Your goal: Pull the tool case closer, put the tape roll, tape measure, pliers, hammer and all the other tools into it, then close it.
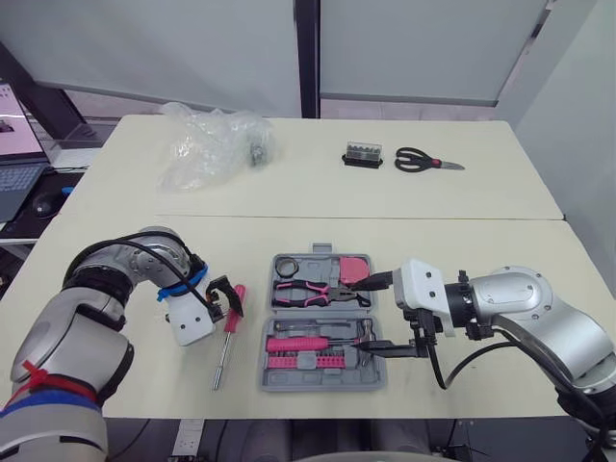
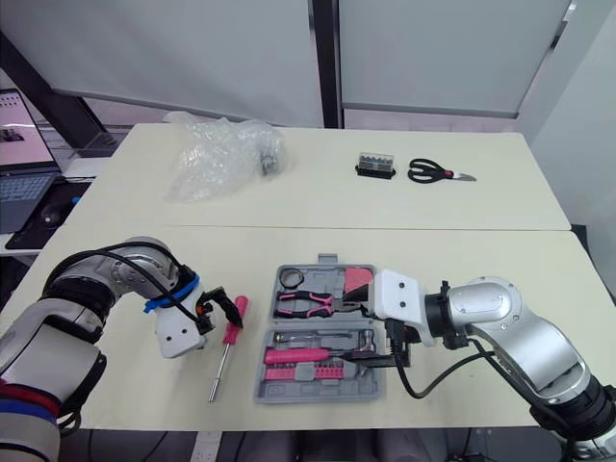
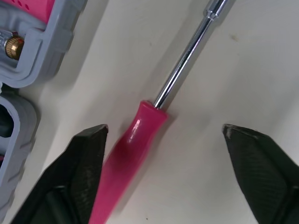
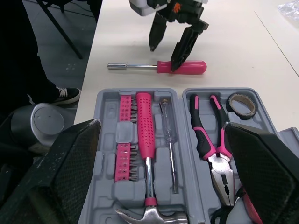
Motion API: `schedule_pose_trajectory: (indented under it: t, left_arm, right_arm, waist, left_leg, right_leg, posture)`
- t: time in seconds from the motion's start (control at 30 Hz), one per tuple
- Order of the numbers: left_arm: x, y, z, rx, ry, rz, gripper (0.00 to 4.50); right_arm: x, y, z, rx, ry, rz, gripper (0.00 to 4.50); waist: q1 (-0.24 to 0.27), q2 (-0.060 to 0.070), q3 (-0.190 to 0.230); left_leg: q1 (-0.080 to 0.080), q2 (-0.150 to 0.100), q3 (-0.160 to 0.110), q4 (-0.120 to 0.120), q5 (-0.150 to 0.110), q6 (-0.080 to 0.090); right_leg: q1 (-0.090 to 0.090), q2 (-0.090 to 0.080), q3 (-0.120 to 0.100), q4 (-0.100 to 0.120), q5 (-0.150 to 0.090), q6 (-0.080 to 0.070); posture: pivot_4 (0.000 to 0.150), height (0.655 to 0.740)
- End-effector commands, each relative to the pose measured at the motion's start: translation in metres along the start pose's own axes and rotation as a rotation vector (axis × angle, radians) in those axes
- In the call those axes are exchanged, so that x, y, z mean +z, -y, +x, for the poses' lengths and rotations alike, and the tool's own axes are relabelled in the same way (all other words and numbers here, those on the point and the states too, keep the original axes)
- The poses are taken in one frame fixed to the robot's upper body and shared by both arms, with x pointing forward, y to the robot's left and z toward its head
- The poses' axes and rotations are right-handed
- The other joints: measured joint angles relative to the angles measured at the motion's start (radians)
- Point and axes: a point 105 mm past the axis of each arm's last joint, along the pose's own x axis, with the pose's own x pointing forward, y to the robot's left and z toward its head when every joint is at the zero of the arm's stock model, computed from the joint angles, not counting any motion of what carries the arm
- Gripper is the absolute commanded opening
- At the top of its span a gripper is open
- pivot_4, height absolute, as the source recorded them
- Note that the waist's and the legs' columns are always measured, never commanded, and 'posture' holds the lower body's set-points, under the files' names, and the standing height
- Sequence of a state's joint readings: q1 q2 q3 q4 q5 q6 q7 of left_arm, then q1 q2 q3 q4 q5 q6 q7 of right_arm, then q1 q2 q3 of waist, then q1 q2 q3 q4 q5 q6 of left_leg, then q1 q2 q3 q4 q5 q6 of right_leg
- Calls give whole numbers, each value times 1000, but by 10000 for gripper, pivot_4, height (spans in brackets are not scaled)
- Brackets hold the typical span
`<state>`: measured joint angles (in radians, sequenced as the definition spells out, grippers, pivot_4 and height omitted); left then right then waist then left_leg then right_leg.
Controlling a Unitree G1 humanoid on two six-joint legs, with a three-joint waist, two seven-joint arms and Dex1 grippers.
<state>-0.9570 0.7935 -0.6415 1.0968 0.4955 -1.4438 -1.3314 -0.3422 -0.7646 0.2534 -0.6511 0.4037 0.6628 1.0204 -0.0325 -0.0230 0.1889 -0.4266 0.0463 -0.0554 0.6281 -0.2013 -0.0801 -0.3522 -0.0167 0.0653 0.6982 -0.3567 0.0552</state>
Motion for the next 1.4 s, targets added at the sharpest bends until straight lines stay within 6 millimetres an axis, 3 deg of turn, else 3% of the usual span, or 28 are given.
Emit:
schedule_pose_trajectory:
  t: [0.03, 0.3, 0.53, 0.8, 0.93, 1.13, 1.4]
  left_arm:
    - [-2, -1, 6, -9, -9, 18, 29254]
    - [-2, 0, 19, -9, -17, 67, 4829]
    - [1, 3, 1, 75, -4, 94, 4684]
    - [6, 35, -32, 197, -38, 2, 4684]
    - [11, 48, -43, 298, -82, -119, 4684]
    - [27, 49, -59, 448, -96, -352, 4684]
    - [36, 51, -55, 634, -93, -718, 4684]
  right_arm:
    - [11, -2, -4, -9, 22, -42, 45000]
    - [12, 0, -6, -10, 16, -48, 45000]
    - [13, 1, -4, -6, 22, -54, 45000]
    - [14, -1, 4, 8, 39, -51, 45000]
    - [13, 0, 12, 6, 38, -42, 45000]
    - [14, 2, 21, 13, 33, -34, 45000]
    - [16, 4, 28, 34, 32, -64, 45000]
  waist:
    - [-1, 0, 0]
    - [9, 7, -4]
    - [6, 6, -4]
    - [-5, 1, -1]
    - [-12, 1, -1]
    - [-14, 2, -1]
    - [-8, 1, -1]
  left_leg:
    - [0, 0, 0, 0, 0, 0]
    - [3, -2, 0, 0, 0, 0]
    - [9, -2, 0, -1, 0, 0]
    - [4, 0, 1, -1, 0, 0]
    - [4, 1, 1, -1, 0, 0]
    - [4, 2, 0, -1, 0, 0]
    - [5, 2, 1, -1, 0, 0]
  right_leg:
    - [0, 0, 0, 0, 0, 0]
    - [4, -1, 0, 0, 0, 0]
    - [10, -1, 0, -1, 0, 1]
    - [2, -1, 0, 0, 0, 1]
    - [2, -1, 0, 1, 0, 1]
    - [2, -1, -1, 3, 0, 0]
    - [2, 0, 0, 3, 0, 1]
  posture:
    - [1500, 7400]
    - [1500, 7400]
    - [1500, 7400]
    - [1500, 7400]
    - [1500, 7400]
    - [1500, 7400]
    - [1500, 7400]
